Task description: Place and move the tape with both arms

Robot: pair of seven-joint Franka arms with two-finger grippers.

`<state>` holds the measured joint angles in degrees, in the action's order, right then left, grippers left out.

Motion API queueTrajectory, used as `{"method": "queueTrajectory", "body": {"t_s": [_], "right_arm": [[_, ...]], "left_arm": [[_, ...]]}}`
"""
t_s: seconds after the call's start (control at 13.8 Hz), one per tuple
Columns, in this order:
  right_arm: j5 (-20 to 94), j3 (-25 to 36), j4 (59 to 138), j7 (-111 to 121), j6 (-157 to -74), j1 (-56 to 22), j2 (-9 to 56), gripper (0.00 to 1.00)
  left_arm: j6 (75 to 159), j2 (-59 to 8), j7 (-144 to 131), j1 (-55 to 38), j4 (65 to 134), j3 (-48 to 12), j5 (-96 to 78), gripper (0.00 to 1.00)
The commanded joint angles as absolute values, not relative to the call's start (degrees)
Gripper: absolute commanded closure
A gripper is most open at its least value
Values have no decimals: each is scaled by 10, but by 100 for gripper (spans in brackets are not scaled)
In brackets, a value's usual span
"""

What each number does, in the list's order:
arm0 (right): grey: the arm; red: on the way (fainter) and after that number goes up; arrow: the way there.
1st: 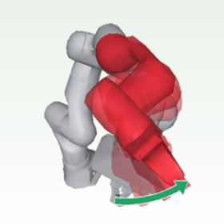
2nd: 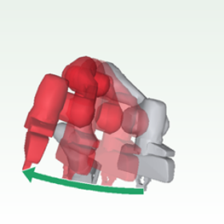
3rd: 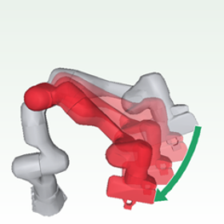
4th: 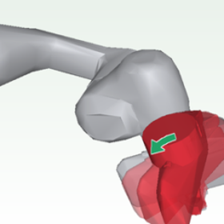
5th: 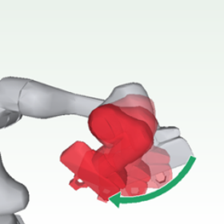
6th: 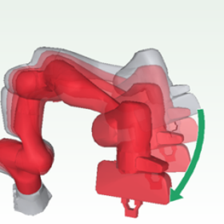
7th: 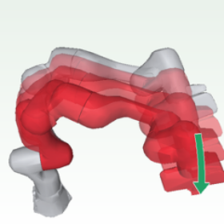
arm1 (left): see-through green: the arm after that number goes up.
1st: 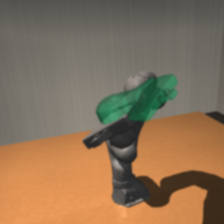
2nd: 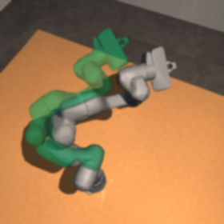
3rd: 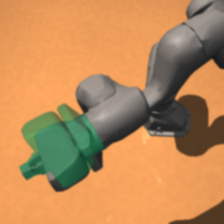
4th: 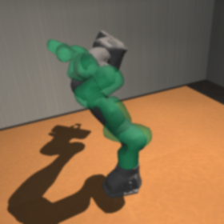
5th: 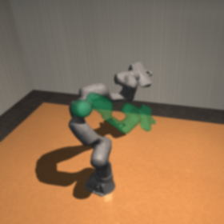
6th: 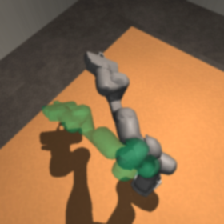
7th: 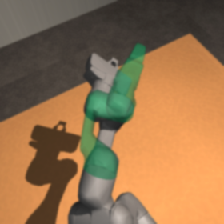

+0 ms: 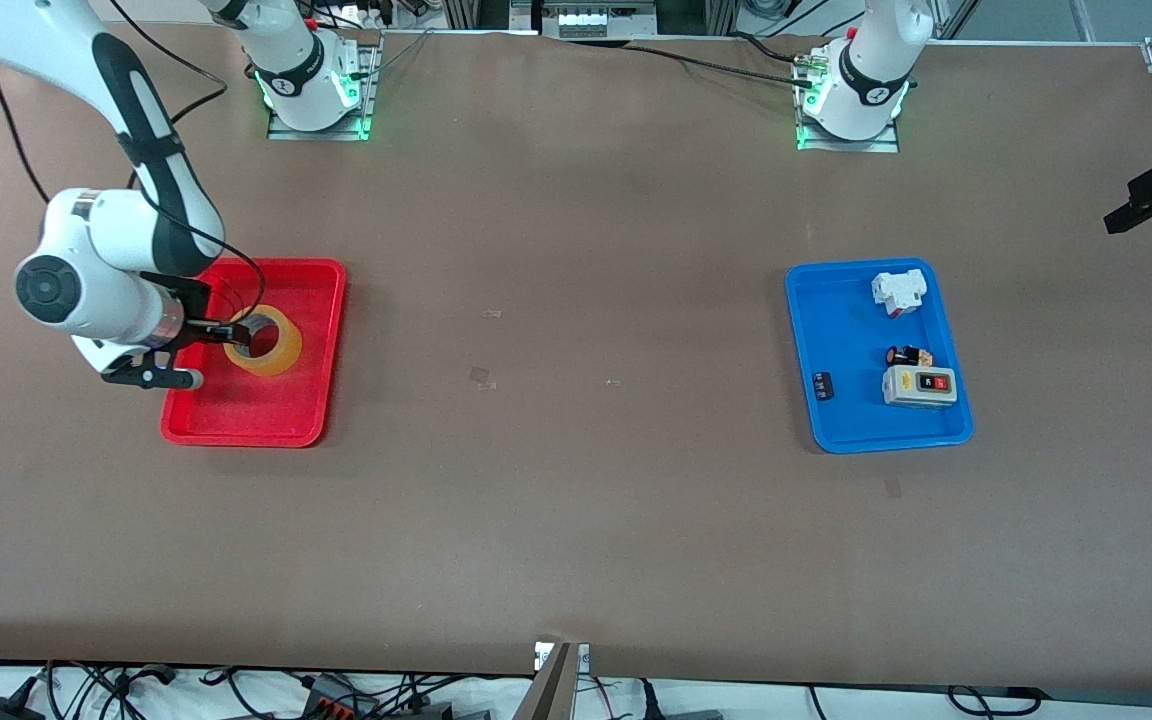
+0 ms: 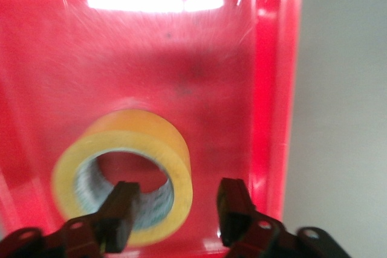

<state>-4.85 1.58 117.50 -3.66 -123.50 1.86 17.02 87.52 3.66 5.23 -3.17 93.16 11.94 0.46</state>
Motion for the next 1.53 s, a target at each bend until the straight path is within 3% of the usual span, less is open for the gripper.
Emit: {"method": "queueTrajectory", "body": {"t_s": [0.0,0.29,0.58,0.95,1.16,1.45], "right_arm": [[-47,0,1067,-11,-1103,24,133,0],[-3,-2,849,-8,-902,23,141,0],[4,-1,781,-17,-863,22,139,0],[-5,1,808,-9,-952,25,136,0],[-18,2,942,-6,-1015,21,46,0],[-11,1,974,33,-991,23,6,0]], "left_arm": [[883,40,60,-33,940,112,24,0],[883,37,59,-2,940,70,24,0],[884,33,59,1,941,64,24,0],[887,29,58,25,941,33,24,0],[884,22,50,20,939,33,22,0],[878,10,52,23,913,33,22,0]]}}
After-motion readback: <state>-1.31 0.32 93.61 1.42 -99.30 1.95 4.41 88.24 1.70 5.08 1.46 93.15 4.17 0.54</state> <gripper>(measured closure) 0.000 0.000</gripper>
